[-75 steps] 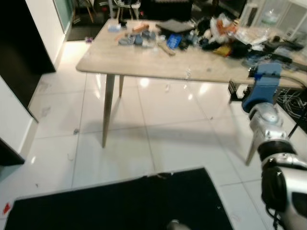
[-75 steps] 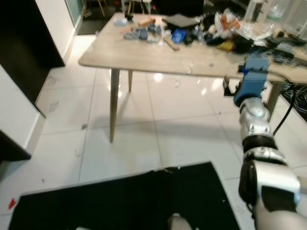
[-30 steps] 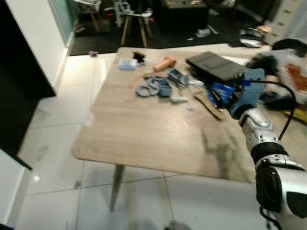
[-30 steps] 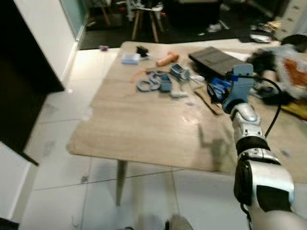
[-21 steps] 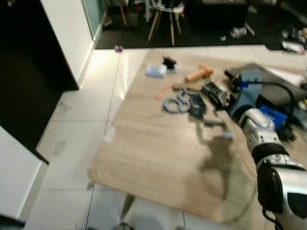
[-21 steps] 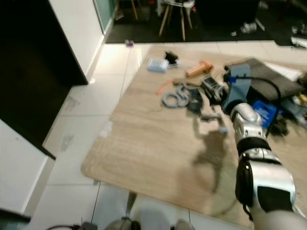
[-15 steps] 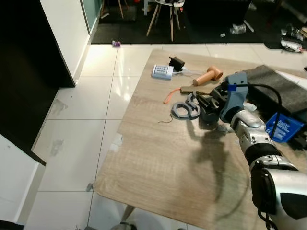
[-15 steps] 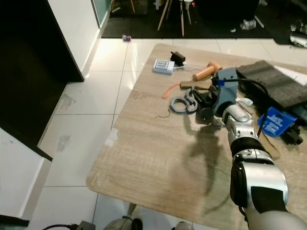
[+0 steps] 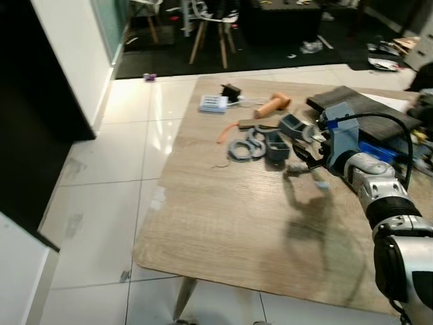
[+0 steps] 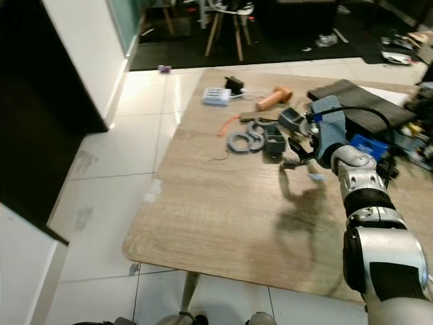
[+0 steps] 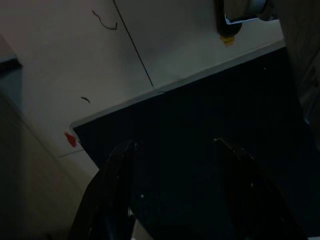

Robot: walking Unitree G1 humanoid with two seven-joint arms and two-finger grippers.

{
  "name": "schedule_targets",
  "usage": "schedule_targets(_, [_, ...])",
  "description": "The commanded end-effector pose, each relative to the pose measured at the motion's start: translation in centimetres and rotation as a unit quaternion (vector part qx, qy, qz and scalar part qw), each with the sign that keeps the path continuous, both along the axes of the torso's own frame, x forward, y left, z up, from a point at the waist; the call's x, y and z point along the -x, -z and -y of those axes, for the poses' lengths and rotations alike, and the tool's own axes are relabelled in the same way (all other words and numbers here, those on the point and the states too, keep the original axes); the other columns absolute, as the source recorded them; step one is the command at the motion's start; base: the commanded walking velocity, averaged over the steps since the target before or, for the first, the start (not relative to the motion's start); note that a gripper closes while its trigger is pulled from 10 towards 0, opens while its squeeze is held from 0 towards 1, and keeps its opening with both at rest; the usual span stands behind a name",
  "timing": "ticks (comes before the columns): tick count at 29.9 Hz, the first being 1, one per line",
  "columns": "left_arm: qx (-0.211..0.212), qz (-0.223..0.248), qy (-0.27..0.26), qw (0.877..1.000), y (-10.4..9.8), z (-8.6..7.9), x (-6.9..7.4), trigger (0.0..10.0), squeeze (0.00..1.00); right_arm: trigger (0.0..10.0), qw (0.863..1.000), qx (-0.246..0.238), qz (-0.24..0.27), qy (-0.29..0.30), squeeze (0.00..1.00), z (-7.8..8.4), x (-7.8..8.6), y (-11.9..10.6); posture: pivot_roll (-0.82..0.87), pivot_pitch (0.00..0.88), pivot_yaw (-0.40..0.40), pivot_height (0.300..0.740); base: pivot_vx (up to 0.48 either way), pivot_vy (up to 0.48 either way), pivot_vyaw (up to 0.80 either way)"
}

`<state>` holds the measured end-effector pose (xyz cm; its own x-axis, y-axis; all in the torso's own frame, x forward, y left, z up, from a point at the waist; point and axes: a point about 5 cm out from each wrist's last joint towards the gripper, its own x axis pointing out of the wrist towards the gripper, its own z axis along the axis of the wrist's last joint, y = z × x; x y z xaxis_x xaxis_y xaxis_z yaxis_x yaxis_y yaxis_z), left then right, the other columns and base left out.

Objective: Picking trash to rubbish bin

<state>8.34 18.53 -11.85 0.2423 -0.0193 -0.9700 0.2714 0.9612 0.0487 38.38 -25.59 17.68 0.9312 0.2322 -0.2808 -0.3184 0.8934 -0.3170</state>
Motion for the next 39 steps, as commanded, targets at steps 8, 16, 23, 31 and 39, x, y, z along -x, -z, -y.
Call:
schedule_targets(8, [0.013,0.017,0.009,1.000,-0.1,0.8,-0.9,10.0,0.00,10.0,0.977,0.139,-0.012,-0.159,0.00,-2.2,0.7,0.4,-0.08,0.079,0.019,0.740,0.000,0.000,0.00])
schedule_targets(16, [0.015,0.014,0.009,1.000,-0.1,0.9,-0.7,10.0,0.00,10.0,0.949,0.192,-0.018,-0.248,0.00,-3.3,1.3,-0.1,-0.08,0.084,0.016,0.740,0.000,0.000,0.00])
schedule_targets(23, [0.016,0.013,0.006,1.000,-0.1,1.0,-0.6,10.0,0.00,10.0,0.940,0.232,-0.032,-0.248,0.00,-3.2,1.2,-0.1,-0.08,0.084,0.014,0.740,0.000,0.000,0.00])
schedule_targets(31, [0.017,0.014,0.006,1.000,-0.1,0.9,-0.6,10.0,0.00,10.0,0.934,0.273,-0.019,-0.230,0.00,-3.0,0.9,0.1,-0.08,0.084,0.012,0.740,0.000,0.000,0.00])
schedule_targets(39, [0.017,0.014,0.006,1.000,-0.1,0.8,-0.6,10.0,0.00,10.0,0.934,0.274,0.004,-0.227,0.00,-3.7,0.7,0.5,-0.08,0.088,0.011,0.740,0.000,0.000,0.00])
